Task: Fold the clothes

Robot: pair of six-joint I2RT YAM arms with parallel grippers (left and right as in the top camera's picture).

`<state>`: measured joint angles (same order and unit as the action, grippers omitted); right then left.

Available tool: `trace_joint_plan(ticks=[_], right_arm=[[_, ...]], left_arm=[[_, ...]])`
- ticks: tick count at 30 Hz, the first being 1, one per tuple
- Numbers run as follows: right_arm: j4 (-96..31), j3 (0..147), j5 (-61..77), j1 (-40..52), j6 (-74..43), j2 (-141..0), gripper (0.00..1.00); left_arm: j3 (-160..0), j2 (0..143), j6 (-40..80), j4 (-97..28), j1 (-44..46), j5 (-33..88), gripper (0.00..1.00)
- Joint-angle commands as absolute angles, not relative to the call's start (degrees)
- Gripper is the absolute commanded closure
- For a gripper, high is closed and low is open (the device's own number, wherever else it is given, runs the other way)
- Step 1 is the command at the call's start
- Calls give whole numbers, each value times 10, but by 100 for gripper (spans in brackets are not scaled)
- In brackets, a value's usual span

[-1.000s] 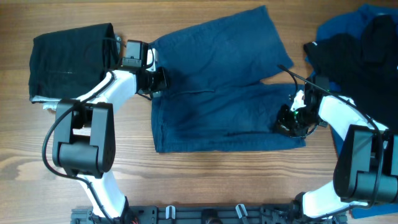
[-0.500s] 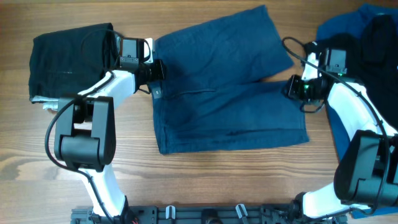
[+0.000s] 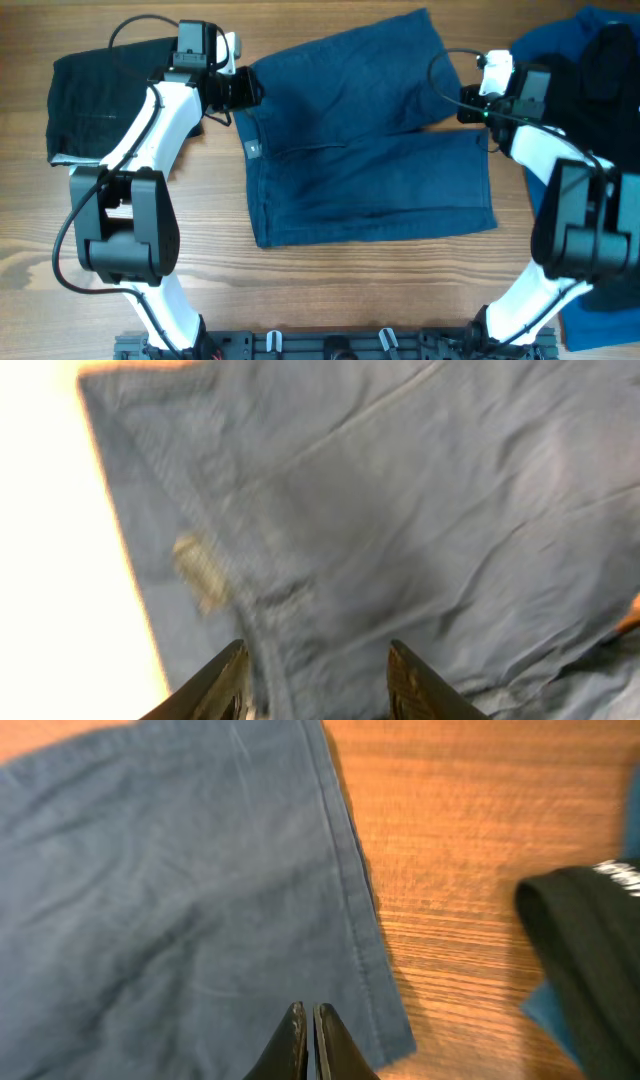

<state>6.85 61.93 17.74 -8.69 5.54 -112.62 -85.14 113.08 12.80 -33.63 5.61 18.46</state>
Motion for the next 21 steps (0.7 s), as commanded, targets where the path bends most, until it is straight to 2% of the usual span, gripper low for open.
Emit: trace_joint_plan(ticks=[1,5,10,14,19,21], right_arm=[[107,623,173,-81,107,-1192,96],[75,623,124,-81,103,-1206,96],[-52,623,71,-81,67,-1154,96],[-104,623,70,-80,58,-1121,96],[-127,623,70,-80,43,-1117,95],[-127,623,70,-79,43,-1117,96]], left_arm=[[-854,1124,155,-398,53,140,53],[-853,1128,154,-445,53,138,50],[-839,1135,154,-481,54,134,46],[-806,1135,155,-483,53,134,43],[-769,1135,155,-483,54,244,43],[-762,1135,155,-477,54,251,43]])
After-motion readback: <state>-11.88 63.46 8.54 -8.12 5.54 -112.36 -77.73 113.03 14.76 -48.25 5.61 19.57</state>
